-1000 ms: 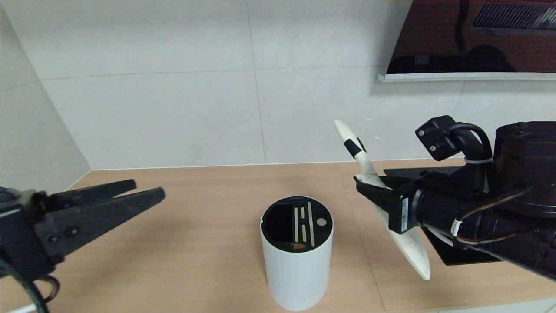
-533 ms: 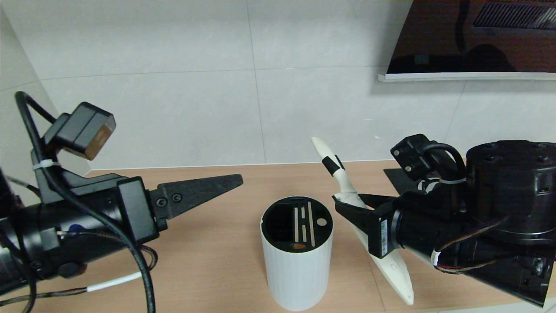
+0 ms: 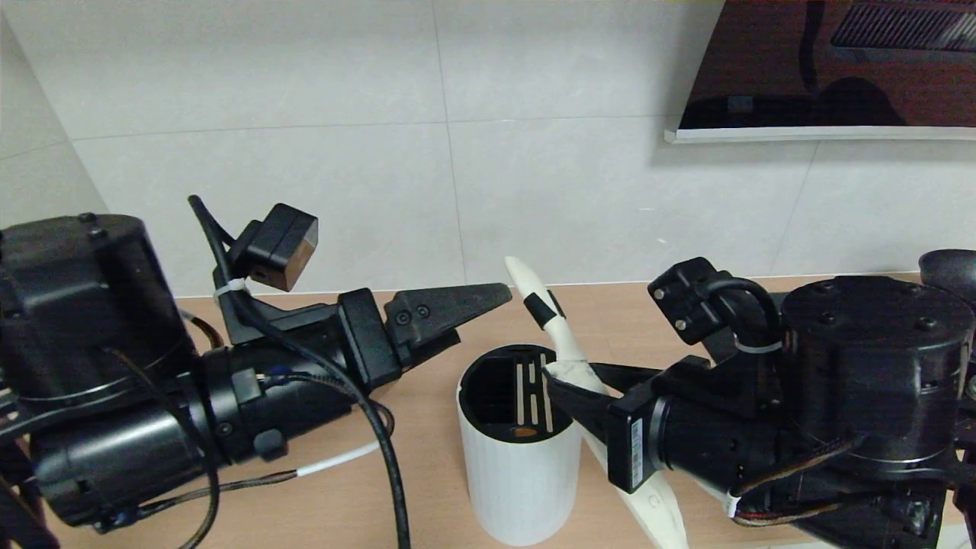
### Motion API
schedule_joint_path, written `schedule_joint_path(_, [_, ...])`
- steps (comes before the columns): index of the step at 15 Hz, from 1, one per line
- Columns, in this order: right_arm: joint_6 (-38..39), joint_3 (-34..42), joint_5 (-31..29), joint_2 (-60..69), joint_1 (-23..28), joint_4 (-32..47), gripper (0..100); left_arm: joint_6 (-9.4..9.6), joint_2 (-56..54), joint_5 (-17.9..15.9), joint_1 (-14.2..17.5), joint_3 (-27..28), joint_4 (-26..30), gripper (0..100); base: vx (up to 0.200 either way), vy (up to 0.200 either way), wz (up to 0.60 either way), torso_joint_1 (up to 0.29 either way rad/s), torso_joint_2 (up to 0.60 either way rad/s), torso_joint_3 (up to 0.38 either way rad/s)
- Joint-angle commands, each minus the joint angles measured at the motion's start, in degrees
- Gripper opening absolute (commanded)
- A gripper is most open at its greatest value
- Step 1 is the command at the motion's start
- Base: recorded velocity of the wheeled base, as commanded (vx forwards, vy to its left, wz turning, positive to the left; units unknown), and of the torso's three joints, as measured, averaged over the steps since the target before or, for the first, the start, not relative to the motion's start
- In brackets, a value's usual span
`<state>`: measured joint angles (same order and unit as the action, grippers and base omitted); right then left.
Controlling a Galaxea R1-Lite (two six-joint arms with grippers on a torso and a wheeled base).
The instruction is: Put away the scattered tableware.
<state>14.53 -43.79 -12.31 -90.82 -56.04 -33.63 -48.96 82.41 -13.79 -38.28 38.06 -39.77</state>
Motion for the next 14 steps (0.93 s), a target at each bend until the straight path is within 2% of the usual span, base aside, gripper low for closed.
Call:
schedule_joint_path(1, [1.29,-0.68,-0.08,-1.47,-2.14,-0.73,0,-0.35,4.78,2.10,-1.45,0.09,-2.33,100,0.000,0.000,0.00,0.000,0.00,0.000])
schedule_joint_path(3, [1.90,-1.04,-0.34,-2.78,-3.37,-1.26,0,-0.35,6.80,4.56,-3.73,0.17,-3.30,100,0.000,0.000,0.00,0.000,0.00,0.000])
schedule_joint_path(5, [1.99,-1.21,-1.05,-3.40,-3.90,-1.35,0,-0.35,7.94,5.26,-4.70,0.17,-3.39,100,0.000,0.000,0.00,0.000,0.00,0.000])
schedule_joint_path(10, [2.43,-1.04,-1.22,-3.49,-5.13,-2.14,0,-0.35,9.44,5.44,-4.70,0.35,-3.65,100,0.000,0.000,0.00,0.000,0.00,0.000])
schedule_joint_path(14, [2.43,-0.68,-1.22,-3.22,-5.13,-2.14,0,0.18,11.99,9.39,-4.61,0.35,-7.52,100,0.000,0.000,0.00,0.000,0.00,0.000])
